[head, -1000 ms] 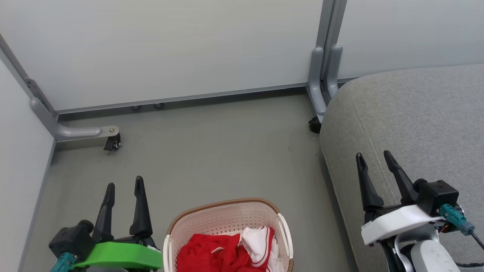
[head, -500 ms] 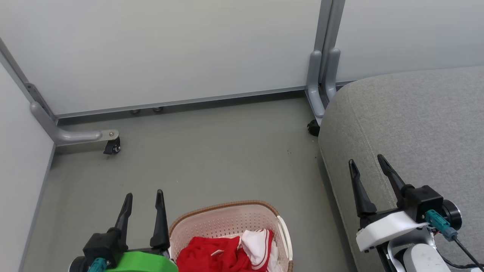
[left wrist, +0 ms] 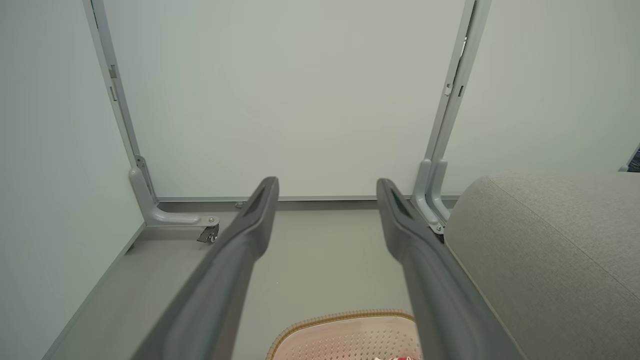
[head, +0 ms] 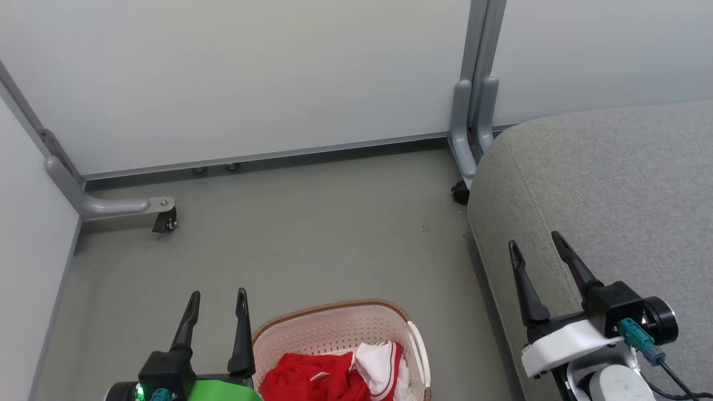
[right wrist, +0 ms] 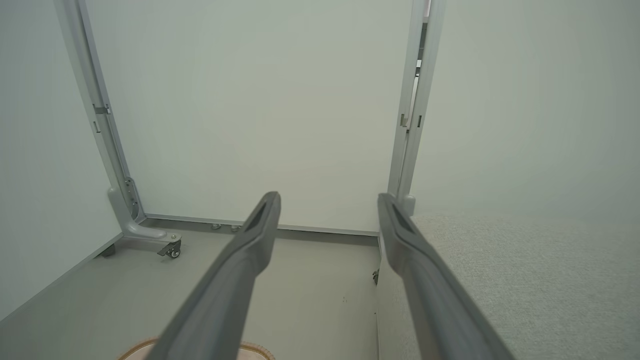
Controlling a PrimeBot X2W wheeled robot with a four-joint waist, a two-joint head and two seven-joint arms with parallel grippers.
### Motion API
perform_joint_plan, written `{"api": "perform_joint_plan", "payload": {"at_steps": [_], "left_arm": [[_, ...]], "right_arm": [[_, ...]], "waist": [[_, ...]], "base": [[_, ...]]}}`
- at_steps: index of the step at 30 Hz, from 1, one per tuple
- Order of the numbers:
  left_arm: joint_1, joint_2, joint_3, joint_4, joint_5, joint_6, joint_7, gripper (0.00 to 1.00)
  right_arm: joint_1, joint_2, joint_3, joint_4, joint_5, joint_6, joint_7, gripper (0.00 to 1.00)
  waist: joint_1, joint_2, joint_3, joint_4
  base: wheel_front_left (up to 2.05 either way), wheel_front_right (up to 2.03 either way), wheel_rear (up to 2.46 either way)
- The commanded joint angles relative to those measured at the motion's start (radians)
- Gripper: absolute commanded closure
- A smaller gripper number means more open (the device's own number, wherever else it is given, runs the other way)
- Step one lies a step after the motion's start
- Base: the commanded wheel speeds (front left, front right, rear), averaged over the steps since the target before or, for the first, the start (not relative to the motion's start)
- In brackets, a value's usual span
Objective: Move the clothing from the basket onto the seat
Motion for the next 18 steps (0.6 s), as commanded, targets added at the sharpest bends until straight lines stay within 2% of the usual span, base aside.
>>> {"api": "perform_joint_plan", "payload": {"at_steps": [1,9,14,18], "left_arm": [[0.015,0.006,0.001,-0.007,0.015,0.0,-0.008,0.0],[0.036,0.007,0.033,-0.015,-0.034,-0.03,-0.023,0.0],[0.04,0.007,0.051,0.012,-0.065,-0.063,-0.031,0.0],[0.044,0.007,0.056,0.045,-0.103,-0.088,-0.029,0.0]], "right_arm": [[0.008,0.001,-0.005,-0.004,-0.01,0.0,-0.01,0.0],[0.014,0.01,0.0,0.0,0.013,0.0,-0.025,0.0],[0.017,0.014,0.001,0.011,0.055,0.0,-0.032,0.0],[0.019,0.017,0.008,0.036,0.156,0.0,-0.032,0.0]], "waist": [[0.0,0.0,-0.001,-0.001],[0.0,0.0,-0.007,-0.003],[0.0,0.0,-0.007,-0.005],[0.0,0.0,-0.006,-0.005]], "base": [[0.0,0.0,0.0],[0.0,0.0,0.0],[0.0,0.0,0.0],[0.0,0.0,0.0]]}}
